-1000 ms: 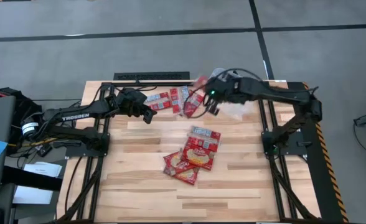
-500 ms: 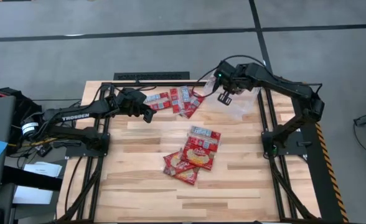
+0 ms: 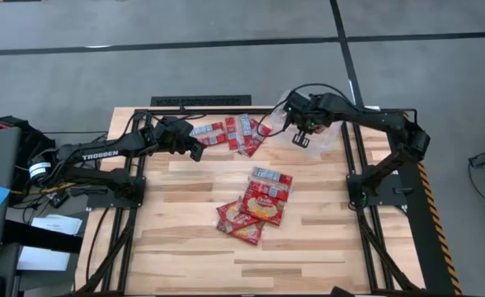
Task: Sort popcorn bags into baskets
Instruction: Put the red popcorn bag into the transparent bin, then move the red popcorns to the center of the table
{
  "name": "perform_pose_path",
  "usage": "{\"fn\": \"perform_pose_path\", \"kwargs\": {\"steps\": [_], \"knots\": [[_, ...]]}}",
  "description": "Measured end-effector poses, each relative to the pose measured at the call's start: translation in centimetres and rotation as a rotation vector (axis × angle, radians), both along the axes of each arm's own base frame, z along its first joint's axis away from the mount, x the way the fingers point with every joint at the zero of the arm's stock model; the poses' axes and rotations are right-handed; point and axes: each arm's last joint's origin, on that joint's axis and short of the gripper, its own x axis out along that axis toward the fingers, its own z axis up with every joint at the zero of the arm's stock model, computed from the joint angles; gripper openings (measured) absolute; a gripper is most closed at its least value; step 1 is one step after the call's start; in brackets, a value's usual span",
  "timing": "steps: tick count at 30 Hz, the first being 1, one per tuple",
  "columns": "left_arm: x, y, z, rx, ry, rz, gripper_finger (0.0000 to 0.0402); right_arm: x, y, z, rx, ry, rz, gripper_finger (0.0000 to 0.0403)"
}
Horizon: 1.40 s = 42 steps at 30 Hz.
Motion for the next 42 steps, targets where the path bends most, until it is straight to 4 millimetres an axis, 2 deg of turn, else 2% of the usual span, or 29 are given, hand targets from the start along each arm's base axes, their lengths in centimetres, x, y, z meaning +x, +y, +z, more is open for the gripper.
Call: {"fn": "perform_pose_path", "kwargs": {"steps": [6, 16, 23, 28, 31, 34, 38, 42], "knots": [[0.0, 0.0, 0.0, -0.003, -0.002, 0.004, 0.0255, -0.6, -1.5, 0.1, 0.06, -0.087, 0.001, 0.0034], [0.0, 0.0, 0.0, -0.003, -0.002, 0.004, 0.0255, -1.2, -2.7, 0.1, 0.035, -0.089, -0.011, 0.0153], [0.0, 0.0, 0.0, -0.002, -0.001, 0.004, 0.0255, -0.7, -1.9, 1.1, 0.033, -0.121, 0.008, 0.0212], [0.0, 0.0, 0.0, -0.003, -0.001, 0.004, 0.0255, 2.6, 0.7, 3.4, 0.063, -0.313, 0.112, 0.022], [0.0, 0.0, 0.0, -0.003, -0.001, 0.005, 0.0255, 5.5, 3.5, 4.3, 0.017, -0.438, 0.236, 0.0217], [0.0, 0.0, 0.0, -0.004, -0.001, 0.004, 0.0255, 9.1, 6.5, 4.5, -0.124, -0.541, 0.366, 0.021], [0.0, 0.0, 0.0, -0.009, -0.002, -0.003, 0.0255, 13.0, 8.3, 2.3, -0.206, -0.554, 0.483, 0.0204], [0.0, 0.0, -0.1, -0.02, -0.002, -0.041, 0.0255, 16.3, 8.2, -1.2, -0.197, -0.467, 0.509, 0.0204]]}}
